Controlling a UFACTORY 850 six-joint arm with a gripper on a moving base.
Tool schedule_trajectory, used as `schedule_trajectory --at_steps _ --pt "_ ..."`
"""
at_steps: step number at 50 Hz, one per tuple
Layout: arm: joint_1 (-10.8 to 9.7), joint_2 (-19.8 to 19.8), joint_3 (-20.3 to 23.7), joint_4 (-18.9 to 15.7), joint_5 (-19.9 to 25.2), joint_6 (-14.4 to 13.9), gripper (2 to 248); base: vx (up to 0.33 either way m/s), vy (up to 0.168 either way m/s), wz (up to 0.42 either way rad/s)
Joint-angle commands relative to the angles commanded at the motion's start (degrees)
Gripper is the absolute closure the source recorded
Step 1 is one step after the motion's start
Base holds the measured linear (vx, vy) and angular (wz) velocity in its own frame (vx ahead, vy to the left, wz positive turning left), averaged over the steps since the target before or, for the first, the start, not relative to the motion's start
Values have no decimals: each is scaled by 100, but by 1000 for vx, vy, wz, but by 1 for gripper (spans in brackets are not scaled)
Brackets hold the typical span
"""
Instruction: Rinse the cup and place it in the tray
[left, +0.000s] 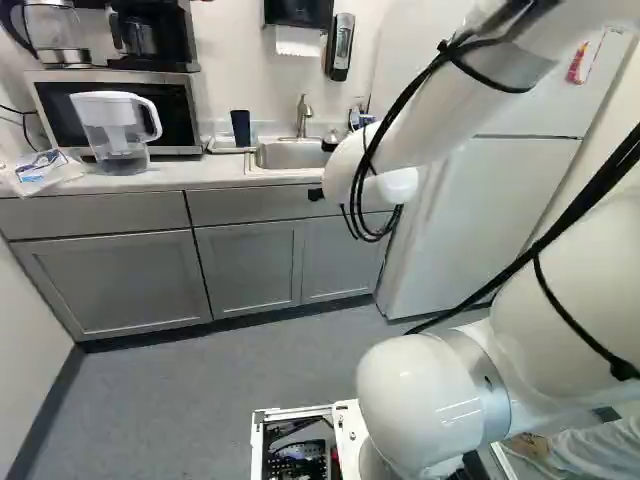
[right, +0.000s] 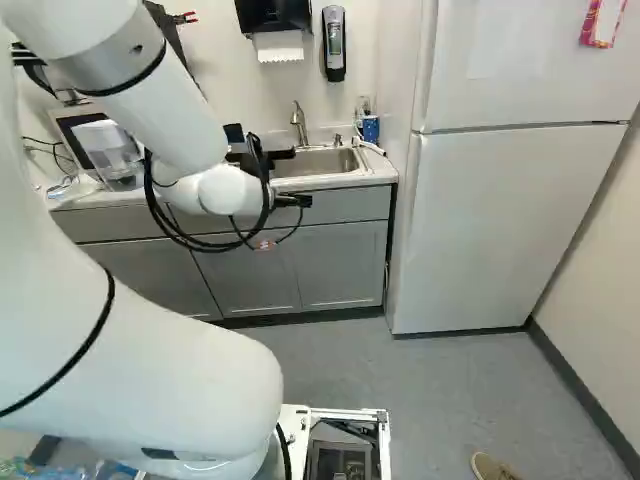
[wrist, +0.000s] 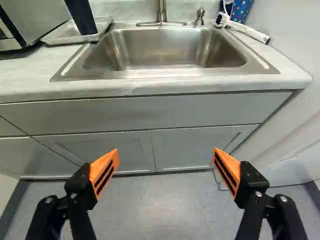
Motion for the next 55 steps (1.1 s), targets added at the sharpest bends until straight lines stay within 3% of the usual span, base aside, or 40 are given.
schedule_trajectory --at_steps 30,55 --pt "-203 133 970 -123 1440 122 3 0 0 0" --pt "-308 203 1476 -188 2191 186 3 0 0 0"
